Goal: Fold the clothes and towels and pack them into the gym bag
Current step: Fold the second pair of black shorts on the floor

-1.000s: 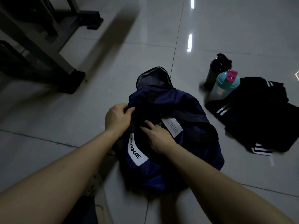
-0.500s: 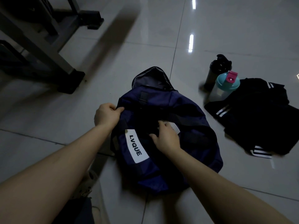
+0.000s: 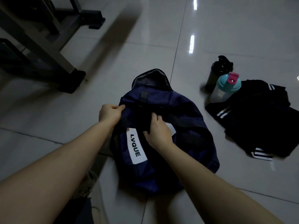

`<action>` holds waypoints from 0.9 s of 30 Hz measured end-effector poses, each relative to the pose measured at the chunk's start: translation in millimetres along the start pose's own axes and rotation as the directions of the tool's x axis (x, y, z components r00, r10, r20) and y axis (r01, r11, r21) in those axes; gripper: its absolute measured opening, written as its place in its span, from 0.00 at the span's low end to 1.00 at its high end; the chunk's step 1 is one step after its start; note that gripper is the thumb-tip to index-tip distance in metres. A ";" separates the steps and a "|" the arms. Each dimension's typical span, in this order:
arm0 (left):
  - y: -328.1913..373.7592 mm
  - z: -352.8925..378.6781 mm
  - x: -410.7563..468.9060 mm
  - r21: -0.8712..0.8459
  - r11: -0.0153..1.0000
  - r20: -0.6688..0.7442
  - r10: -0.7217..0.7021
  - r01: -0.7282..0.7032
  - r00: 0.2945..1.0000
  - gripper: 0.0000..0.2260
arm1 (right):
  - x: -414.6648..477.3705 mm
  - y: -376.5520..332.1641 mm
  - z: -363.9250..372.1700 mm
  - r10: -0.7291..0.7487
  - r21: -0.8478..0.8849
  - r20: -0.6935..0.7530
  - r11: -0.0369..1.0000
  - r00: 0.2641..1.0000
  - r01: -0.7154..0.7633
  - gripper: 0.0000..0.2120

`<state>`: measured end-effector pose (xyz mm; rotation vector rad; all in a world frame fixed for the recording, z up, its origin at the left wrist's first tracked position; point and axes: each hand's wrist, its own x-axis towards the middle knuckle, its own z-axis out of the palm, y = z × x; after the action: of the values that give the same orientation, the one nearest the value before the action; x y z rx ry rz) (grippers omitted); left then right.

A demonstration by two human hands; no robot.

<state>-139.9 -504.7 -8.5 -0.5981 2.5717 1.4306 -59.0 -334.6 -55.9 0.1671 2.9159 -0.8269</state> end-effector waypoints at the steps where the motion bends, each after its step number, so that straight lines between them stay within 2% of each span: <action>1: 2.7 -0.8 0.2 0.035 0.999 -0.022 0.028 -0.027 0.999 0.09 | 2.8 -1.5 0.6 -0.047 0.059 0.018 0.997 0.999 0.046 0.36; 3: 9.2 -0.9 -0.3 0.083 0.994 -0.025 0.078 -0.075 0.997 0.07 | 8.0 -5.8 5.4 -0.046 0.251 0.175 0.968 0.983 0.001 0.35; 5: 10.5 0.6 4.5 0.101 0.987 -0.002 0.123 -0.123 0.992 0.07 | 12.6 -8.2 9.6 -0.011 0.436 0.328 0.889 0.945 -0.141 0.31; 6: 8.2 1.5 8.0 0.081 0.989 0.013 0.126 -0.126 0.992 0.07 | 14.2 -9.1 9.8 -0.018 0.483 0.378 0.857 0.926 -0.181 0.30; 8: 2.7 1.0 11.3 0.032 0.994 0.051 0.105 -0.106 0.993 0.10 | 17.4 -8.8 8.4 -0.078 0.497 0.434 0.852 0.898 -0.166 0.29; 10: -2.2 -1.3 13.0 0.087 0.990 0.040 0.104 -0.107 0.994 0.15 | 15.8 -3.2 1.4 -0.103 0.475 0.391 0.874 0.915 -0.104 0.28; 12: -1.9 -3.3 7.5 0.190 0.970 0.017 0.154 -0.155 0.988 0.13 | 10.7 10.2 -15.1 -0.068 0.393 0.190 0.919 0.979 -0.013 0.23; 13: -0.5 -2.9 2.6 0.235 0.952 0.009 0.199 -0.196 0.980 0.11 | 8.4 21.4 -23.9 -0.048 0.274 0.023 0.961 0.999 0.040 0.18; 14: 0.1 -1.4 -2.1 0.272 0.930 0.002 0.258 -0.248 0.966 0.11 | 5.4 33.6 -33.7 -0.038 0.074 -0.138 0.996 0.990 0.048 0.14; 15: 0.2 0.4 -8.6 0.303 0.903 -0.003 0.321 -0.305 0.947 0.14 | 2.7 45.8 -41.8 -0.021 -0.132 -0.238 0.991 0.971 -0.011 0.14; 16: -2.2 3.3 -15.0 0.327 0.872 -0.005 0.386 -0.363 0.923 0.20 | 2.1 57.4 -46.5 0.048 -0.278 -0.253 0.953 0.966 -0.121 0.19; 17: -5.1 6.2 -22.5 0.357 0.837 -0.008 0.447 -0.415 0.894 0.26 | 2.4 65.8 -48.8 0.168 -0.348 -0.198 0.909 0.966 -0.229 0.27; 18: -9.8 9.5 -29.1 0.399 0.792 -0.009 0.507 -0.462 0.862 0.32 | 3.0 71.2 -47.6 0.278 -0.362 -0.115 0.882 0.954 -0.301 0.32; 19: -14.5 12.1 -35.2 0.449 0.738 0.009 0.560 -0.504 0.828 0.37 | 3.6 75.7 -42.0 0.339 -0.352 -0.038 0.876 0.940 -0.330 0.33; 20: -19.2 14.0 -39.9 0.493 0.678 0.050 0.603 -0.544 0.796 0.40 | 3.5 78.7 -36.1 0.341 -0.331 0.014 0.889 0.940 -0.317 0.29; 22: -28.7 15.8 -43.6 0.554 0.577 0.171 0.627 -0.600 0.760 0.43 | 4.0 80.9 -31.9 0.259 -0.260 0.020 0.934 0.966 -0.246 0.16; 24: -37.6 15.7 -41.0 0.600 0.520 0.290 0.567 -0.608 0.771 0.48 | 3.2 84.3 -39.4 0.268 -0.133 0.022 0.956 0.963 -0.263 0.05; 25: -40.7 15.5 -37.8 0.630 0.495 0.334 0.523 -0.599 0.784 0.51 | 3.3 88.0 -45.4 0.296 -0.059 0.049 0.954 0.954 -0.293 0.04; 27: -43.5 17.7 -32.2 0.700 0.444 0.376 0.435 -0.559 0.818 0.56 | 3.6 96.7 -59.1 0.332 0.061 0.118 0.938 0.936 -0.341 0.12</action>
<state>-94.2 -501.5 -42.3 0.4407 2.9703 0.1892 -53.8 -221.3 -56.3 0.5926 2.6459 -0.8627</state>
